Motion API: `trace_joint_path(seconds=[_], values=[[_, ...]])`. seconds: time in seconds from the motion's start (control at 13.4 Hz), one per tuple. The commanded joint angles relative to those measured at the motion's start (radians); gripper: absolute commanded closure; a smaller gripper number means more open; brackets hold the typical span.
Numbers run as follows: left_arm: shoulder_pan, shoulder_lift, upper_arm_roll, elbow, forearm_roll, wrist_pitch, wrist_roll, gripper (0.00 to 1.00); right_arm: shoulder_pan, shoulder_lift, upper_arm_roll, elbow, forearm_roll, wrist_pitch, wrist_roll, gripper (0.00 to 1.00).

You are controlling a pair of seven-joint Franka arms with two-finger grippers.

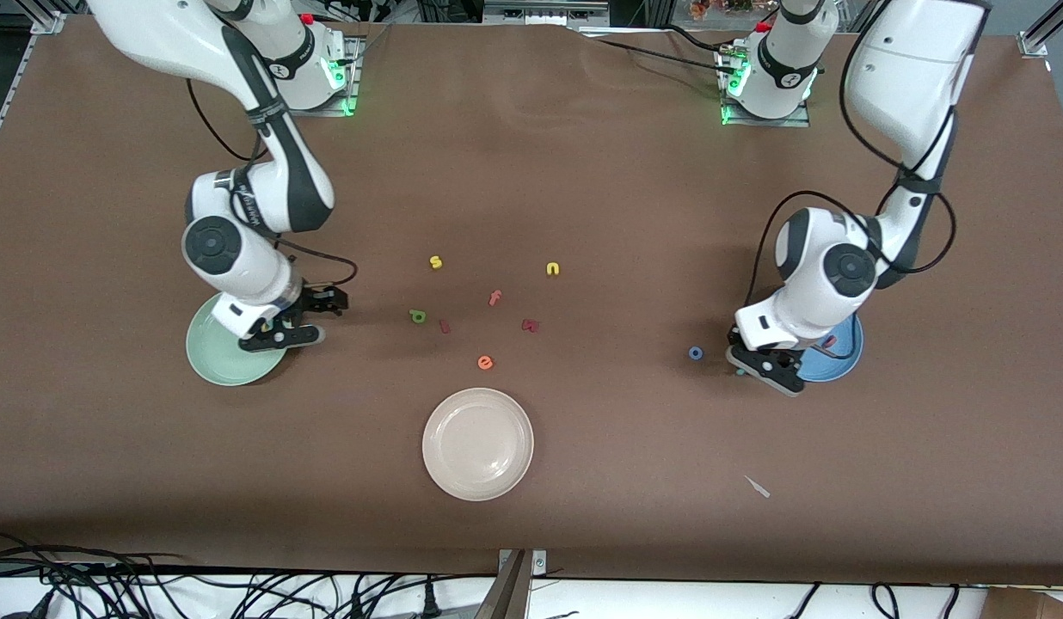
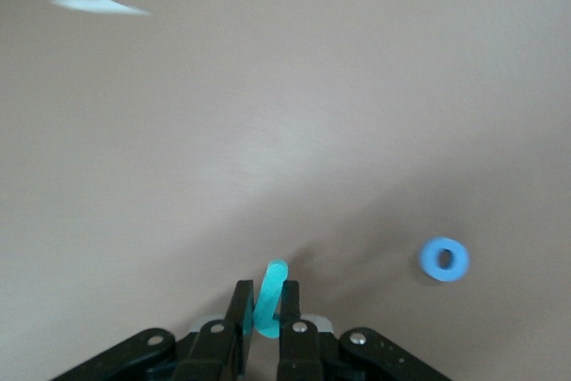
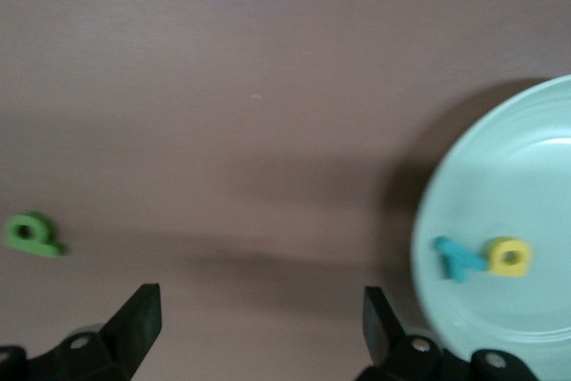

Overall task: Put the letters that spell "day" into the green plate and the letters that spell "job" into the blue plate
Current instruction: 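Drop the teal letter onto the blue plate with the left gripper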

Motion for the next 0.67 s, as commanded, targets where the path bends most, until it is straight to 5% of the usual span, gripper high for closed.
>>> trace_joint_path(seconds=[0.0,0.37,0.45,0.52,0.6], values=[[0.091,-0.093,-0.007,-0.036,0.02,-0.087,-0.004,0.94,0.053,0.035,0.032,0.055,0.007,-0.022,0.172,0.0],[0.169,-0.113,-0.007,-0.151,0.018,-0.112,0.064,0.82,0.136,0.111,0.034,0.124,0.009,-0.011,0.367,0.0],[0.169,-0.111,-0.007,-0.152,0.018,-0.112,0.062,0.66,0.153,0.135,0.034,0.147,0.009,-0.008,0.394,0.0],[0.169,-0.113,-0.009,-0.152,0.017,-0.111,0.061,0.33,0.159,0.152,0.034,0.161,0.01,-0.002,0.403,0.0],[0.166,-0.114,-0.009,-0.15,0.017,-0.111,0.061,0.25,0.162,0.164,0.034,0.163,0.01,0.018,0.408,0.0]])
